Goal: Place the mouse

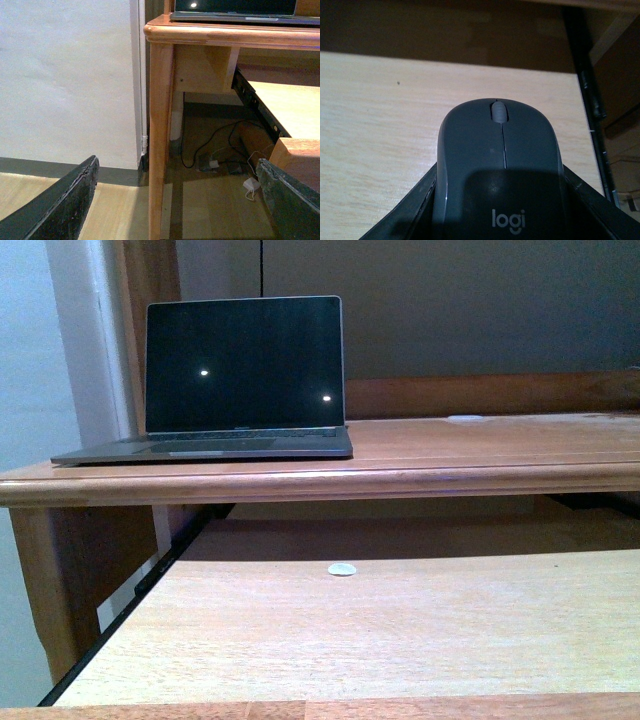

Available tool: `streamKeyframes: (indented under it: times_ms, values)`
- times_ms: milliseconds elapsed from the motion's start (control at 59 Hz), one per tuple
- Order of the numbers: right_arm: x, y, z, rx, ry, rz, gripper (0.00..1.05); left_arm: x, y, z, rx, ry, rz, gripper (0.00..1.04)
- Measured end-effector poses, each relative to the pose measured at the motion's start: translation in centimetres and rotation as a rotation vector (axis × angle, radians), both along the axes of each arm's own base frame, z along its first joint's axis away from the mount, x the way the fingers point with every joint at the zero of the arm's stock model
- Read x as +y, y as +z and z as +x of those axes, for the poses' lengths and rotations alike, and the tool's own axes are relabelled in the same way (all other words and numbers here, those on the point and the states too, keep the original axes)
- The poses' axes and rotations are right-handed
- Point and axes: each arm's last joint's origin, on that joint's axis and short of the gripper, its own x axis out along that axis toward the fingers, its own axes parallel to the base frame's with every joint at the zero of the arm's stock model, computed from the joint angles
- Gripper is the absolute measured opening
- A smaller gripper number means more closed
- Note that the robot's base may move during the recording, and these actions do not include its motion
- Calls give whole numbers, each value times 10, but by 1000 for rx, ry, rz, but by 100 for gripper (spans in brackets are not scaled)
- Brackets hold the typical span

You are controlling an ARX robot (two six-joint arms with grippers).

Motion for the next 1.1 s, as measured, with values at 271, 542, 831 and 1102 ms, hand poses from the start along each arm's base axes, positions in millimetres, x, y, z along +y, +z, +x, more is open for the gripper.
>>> streamKeyframes:
  times_ms: [271,542,831,1102]
  values:
    - [17,73,0,-186,-11,31,55,0,0,0,0,0,0,97]
    - [75,102,63,-255,-9,12,55,0,0,0,0,0,0,97]
    - [119,93,117,-221,-27,-40,55,0,0,0,0,0,0,97]
    - [154,75,145,-171,-39,-84,55,0,0,0,0,0,0,97]
